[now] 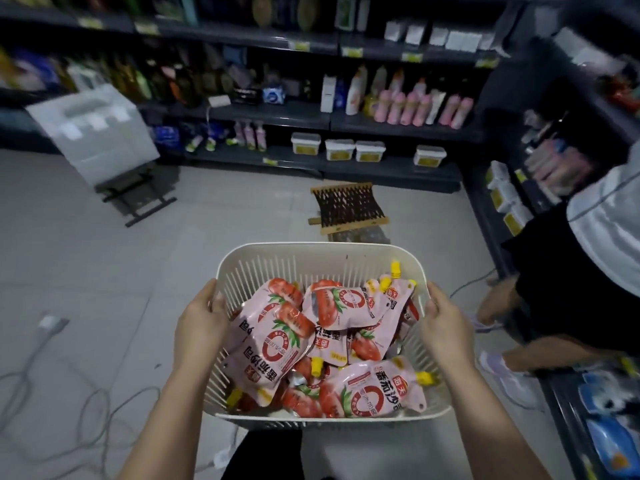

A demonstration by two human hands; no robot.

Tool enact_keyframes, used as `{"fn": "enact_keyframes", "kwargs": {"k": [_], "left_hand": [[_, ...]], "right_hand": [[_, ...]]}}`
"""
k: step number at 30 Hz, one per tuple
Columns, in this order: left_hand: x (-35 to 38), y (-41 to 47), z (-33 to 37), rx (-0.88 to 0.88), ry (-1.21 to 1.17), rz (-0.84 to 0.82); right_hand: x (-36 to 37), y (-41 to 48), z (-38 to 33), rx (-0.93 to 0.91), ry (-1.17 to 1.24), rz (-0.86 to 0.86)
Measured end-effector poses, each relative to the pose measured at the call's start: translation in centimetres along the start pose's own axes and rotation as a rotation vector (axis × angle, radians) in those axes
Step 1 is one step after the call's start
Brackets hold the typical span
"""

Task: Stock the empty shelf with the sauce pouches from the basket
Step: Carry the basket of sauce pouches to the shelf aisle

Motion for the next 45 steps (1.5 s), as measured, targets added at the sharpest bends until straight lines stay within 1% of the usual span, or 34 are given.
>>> {"fn": "enact_keyframes", "kwargs": {"k": [3,9,21,30,34,38,41,45], "left_hand": [[-1.0,4.0,-0.6,-0.031,-0.005,0.028],[-4.5,13.4,-1.5,-0.094,-0.055,0.103],[-12.4,29.8,-2.1,-0.21,-0.059,0.307],[-15.9,44.5,-3.5,-0.347,-0.1,0.445],[-18.3,50.6,-3.3,-0.405,-0.151,0.511],[-21.1,57.0,-3.4,-0.401,-0.173,0.567],[-23.3,62.1,-4.0,-0.407,-0.178,0.595],[-26.2,69.7,-6.3,-0.406,-0.171,0.609]], "right_hand": [[2.8,2.5,-4.4,-0.037,-0.013,-0.034],[9.4,7.4,-14.6,-0.055,0.008,-0.088],[20.5,15.8,-35.7,-0.228,-0.063,-0.209],[31.9,23.9,-51.9,-0.377,-0.167,-0.322],[35.5,26.1,-59.8,-0.449,-0.14,-0.39],[39.7,28.1,-67.3,-0.46,-0.124,-0.422],[43.1,29.2,-72.9,-0.501,-0.154,-0.434],[48.8,30.5,-80.1,-0.54,-0.156,-0.428]]}}
Point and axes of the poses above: each hand's wrist, its own y-axis towards the middle knuckle, its own x-axis out of the palm, z = x × y, the point moved 4 cm from there along y, towards the middle knuckle, and after that the axes turned 8 degrees about x, right-handed, at the moved point
